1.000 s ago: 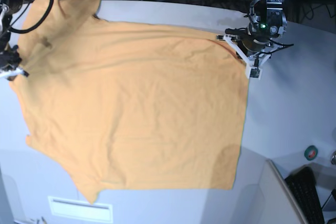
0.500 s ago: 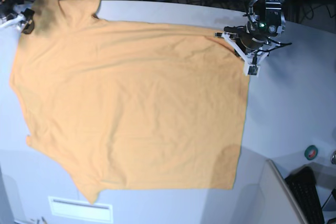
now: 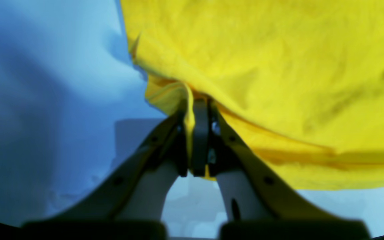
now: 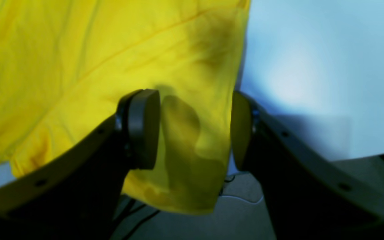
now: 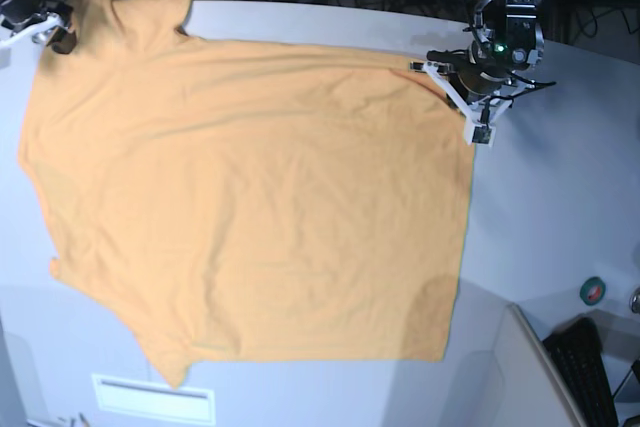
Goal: Layout the t-shirt on the table in an organized manner, then fold the t-shirt properly
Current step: 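Hold the shirt edge with both grippers and pull it taut apart, then regrasp the shirt edge with both grippers and pull it flat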
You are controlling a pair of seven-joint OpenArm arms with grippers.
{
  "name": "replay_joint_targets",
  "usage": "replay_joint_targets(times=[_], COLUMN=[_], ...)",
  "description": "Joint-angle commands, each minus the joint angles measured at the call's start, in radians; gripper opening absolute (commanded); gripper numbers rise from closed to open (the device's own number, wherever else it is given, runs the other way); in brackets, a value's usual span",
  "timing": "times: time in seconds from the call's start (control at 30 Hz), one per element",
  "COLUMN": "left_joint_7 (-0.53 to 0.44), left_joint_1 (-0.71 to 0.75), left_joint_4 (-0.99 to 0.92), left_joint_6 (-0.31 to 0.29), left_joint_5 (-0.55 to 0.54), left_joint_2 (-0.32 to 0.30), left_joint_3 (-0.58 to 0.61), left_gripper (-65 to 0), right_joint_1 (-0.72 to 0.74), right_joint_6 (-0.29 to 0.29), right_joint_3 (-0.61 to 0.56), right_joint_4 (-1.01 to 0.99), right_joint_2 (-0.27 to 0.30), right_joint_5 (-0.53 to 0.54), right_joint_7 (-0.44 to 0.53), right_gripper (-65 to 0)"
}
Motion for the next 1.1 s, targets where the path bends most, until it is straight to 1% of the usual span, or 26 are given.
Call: replay_joint_targets(times=[0.0,0.07,0.17,0.27,0.37,0.47,0.6,0.7,0.77,0.87,0.9,1.0,1.07], left_joint_7=[-0.013,-0.013,-0.013,-0.013,-0.013,-0.013,-0.010,-0.008,-0.008,-0.008,-0.006,-0.006,0.006], left_joint_1=[-0.003,-0.003,0.001,0.007,0.018,0.029,0.064,0.081,0.079,0.052,0.036,-0.003,-0.037], left_joint_4=[0.015,0.015,0.015,0.017,0.021,0.033,0.102,0.162,0.182,0.184,0.182,0.175,0.165], left_joint_6=[0.003,0.003,0.003,0.003,0.003,0.003,0.003,0.003,0.003,0.003,0.003,0.003,0.003], left_joint_5=[-0.001,-0.001,-0.001,-0.001,0.001,0.001,0.001,0.001,0.001,0.001,0.001,0.001,0.001], left_joint_2=[-0.007,-0.007,-0.007,-0.007,-0.007,-0.007,-0.007,-0.007,-0.007,-0.004,-0.002,0.001,0.001], left_joint_3=[-0.001,-0.001,-0.001,-0.001,-0.024,-0.066,-0.118,-0.124,-0.120,-0.120,-0.120,-0.120,-0.118], left_gripper=[-65.0,-65.0,-65.0,-65.0,-65.0,-65.0,-65.0,-65.0,-65.0,-65.0,-65.0,-65.0,-65.0], right_joint_1=[-0.025,-0.032,-0.028,-0.026,-0.035,-0.057,-0.074,-0.083,-0.062,-0.003,0.018,0.081,0.119], right_joint_6=[-0.005,-0.005,-0.005,-0.005,-0.009,-0.009,-0.011,-0.011,-0.012,-0.014,-0.025,-0.088,-0.114], right_joint_3=[-0.020,-0.038,-0.022,-0.022,-0.020,-0.020,-0.020,-0.025,-0.026,-0.028,-0.028,-0.063,-0.109], right_joint_4=[-0.005,-0.005,-0.005,0.012,0.076,0.178,0.339,0.440,0.472,0.474,0.474,0.454,0.425], right_joint_2=[-0.008,-0.017,-0.025,-0.025,-0.034,-0.051,-0.098,-0.111,-0.111,-0.102,-0.089,-0.054,-0.020], right_joint_5=[-0.044,-0.044,-0.044,-0.044,-0.044,-0.044,-0.049,-0.049,-0.049,-0.052,-0.052,-0.052,-0.052], right_joint_7=[-0.070,-0.068,-0.067,-0.073,-0.096,-0.166,-0.222,-0.260,-0.285,-0.311,-0.317,-0.326,-0.323], right_gripper=[-38.7,-44.3,-52.5,-65.0,-65.0,-65.0,-65.0,-65.0,-65.0,-65.0,-65.0,-65.0,-65.0])
